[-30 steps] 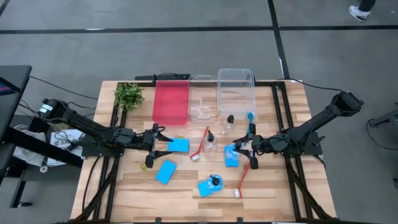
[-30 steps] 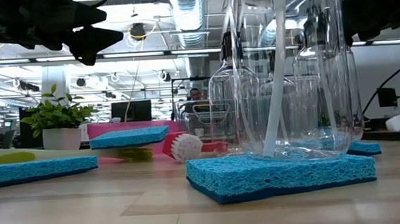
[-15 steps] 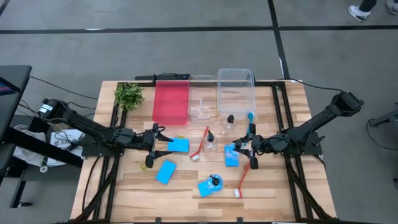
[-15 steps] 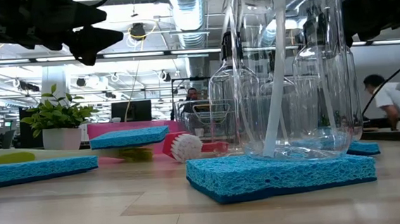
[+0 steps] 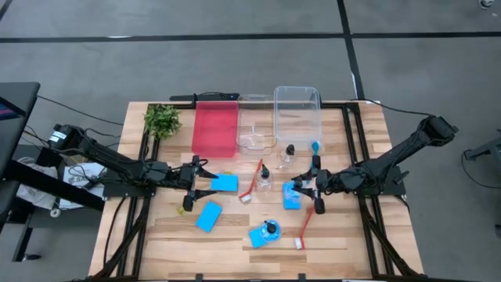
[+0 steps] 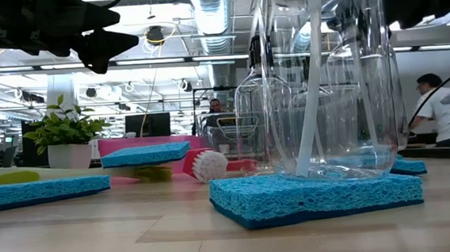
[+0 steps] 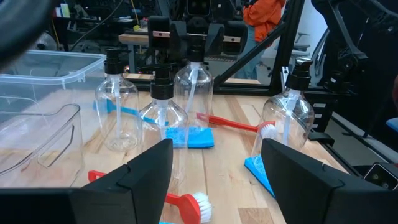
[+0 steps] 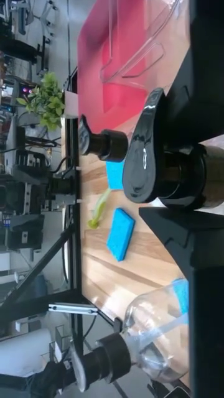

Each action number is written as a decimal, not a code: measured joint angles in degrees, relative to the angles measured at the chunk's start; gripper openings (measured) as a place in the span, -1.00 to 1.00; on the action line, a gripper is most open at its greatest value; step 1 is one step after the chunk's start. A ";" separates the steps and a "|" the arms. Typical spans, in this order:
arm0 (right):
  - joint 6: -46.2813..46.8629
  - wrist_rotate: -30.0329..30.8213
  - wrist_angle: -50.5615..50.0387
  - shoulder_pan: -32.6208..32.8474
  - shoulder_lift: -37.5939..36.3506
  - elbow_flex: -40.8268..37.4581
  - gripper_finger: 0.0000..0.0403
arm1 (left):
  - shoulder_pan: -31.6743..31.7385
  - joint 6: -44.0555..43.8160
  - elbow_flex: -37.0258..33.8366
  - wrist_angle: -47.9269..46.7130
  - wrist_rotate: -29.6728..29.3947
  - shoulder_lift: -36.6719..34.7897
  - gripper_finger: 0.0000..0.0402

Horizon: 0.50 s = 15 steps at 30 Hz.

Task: Pick & Place Kitchen Sink Supplies
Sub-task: Put the middle right soap dispenser into the right transparent bin

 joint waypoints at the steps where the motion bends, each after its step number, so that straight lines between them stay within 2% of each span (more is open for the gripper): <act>1: 0.00 0.00 -0.02 0.00 0.00 0.26 -0.27 | 0.00 -0.01 -0.01 0.00 -0.01 0.00 0.24; 6: -1.17 0.00 -1.54 0.00 0.00 2.49 -0.24 | 0.01 0.01 0.00 0.00 -0.01 0.00 0.24; 15: -1.49 0.04 -10.74 0.00 0.00 9.22 -0.38 | 0.00 0.01 0.01 0.00 -0.01 0.02 0.24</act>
